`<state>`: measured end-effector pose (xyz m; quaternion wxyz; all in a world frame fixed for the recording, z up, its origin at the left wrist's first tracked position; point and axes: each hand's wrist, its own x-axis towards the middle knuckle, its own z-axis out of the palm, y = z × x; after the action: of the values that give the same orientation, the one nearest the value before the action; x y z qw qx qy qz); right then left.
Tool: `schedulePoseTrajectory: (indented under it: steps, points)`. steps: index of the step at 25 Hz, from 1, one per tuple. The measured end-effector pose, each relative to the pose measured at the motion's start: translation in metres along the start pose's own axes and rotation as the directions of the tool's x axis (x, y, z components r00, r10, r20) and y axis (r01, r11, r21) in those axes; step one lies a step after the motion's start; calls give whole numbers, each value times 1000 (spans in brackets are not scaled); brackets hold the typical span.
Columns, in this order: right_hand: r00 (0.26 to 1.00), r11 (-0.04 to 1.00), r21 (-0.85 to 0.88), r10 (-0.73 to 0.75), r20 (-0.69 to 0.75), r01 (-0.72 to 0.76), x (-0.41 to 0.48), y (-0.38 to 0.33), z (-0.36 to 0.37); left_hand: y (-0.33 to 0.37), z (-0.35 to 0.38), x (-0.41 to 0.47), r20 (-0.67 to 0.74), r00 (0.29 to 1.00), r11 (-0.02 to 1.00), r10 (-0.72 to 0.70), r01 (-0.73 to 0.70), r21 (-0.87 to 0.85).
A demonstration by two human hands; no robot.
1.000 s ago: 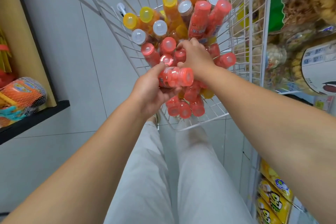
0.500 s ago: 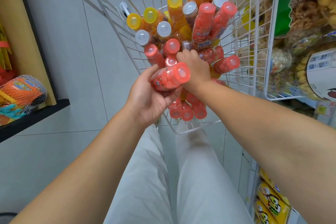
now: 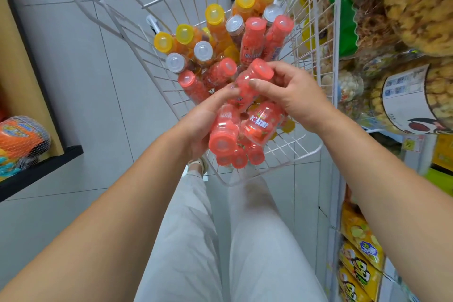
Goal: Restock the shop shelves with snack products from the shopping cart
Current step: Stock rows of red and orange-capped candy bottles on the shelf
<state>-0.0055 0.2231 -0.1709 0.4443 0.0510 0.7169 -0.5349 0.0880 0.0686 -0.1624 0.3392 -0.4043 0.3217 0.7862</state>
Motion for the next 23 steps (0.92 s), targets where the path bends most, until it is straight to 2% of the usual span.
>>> schedulePoseTrajectory:
  steps: [1,5,7,8,9,10,11,12,13,15,16,18,20,21,23]
  points:
    - [999,999,43,15,30,-17,-1,-3,0,4,0,2,37,999,1000,-3,3,-8]
    - [986,988,103,102,135,-116,0,-14,-9,6,-7,8,0,999,995,-42,42,-88]
    - [968,974,-83,219,121,-210,2,-17,-24,6,-13,10,-80,996,986,-34,20,-166]
    - [959,926,-290,274,74,-242,5,-15,-30,6,-16,10,-131,991,980,-30,3,-199]
    - [950,799,-552,309,39,-238,8,-10,-34,7,-20,10,-171,985,976,-25,-13,-216]
    - [944,596,-785,328,45,-169,11,-2,-32,9,-23,9,-193,981,973,-19,-26,-231]
    - [932,372,-927,351,94,-47,14,8,-25,11,-24,8,-214,977,969,-20,-33,-243]
    - [910,187,-979,387,146,77,16,19,-15,12,-24,7,-230,973,966,-33,-29,-258]
    - [892,53,-986,421,166,158,19,30,-5,12,-22,6,-235,971,964,-45,-20,-267]
    - [887,-133,-972,449,113,192,26,44,10,12,-20,5,-219,974,959,-53,-12,-284]
    - [897,-180,-968,433,83,176,29,48,12,11,-19,4,-214,975,957,-56,-9,-289]
    - [934,-159,-977,347,82,145,33,50,10,8,-20,4,-216,973,950,-75,4,-312]
    - [971,-35,-993,216,99,109,28,47,1,4,-20,2,-211,973,935,-94,13,-354]
    - [983,82,-993,157,94,82,22,41,-6,1,-19,1,-204,974,926,-96,12,-378]
    - [995,377,-926,85,60,24,3,22,-22,-2,-15,-5,-179,979,897,-93,4,-441]
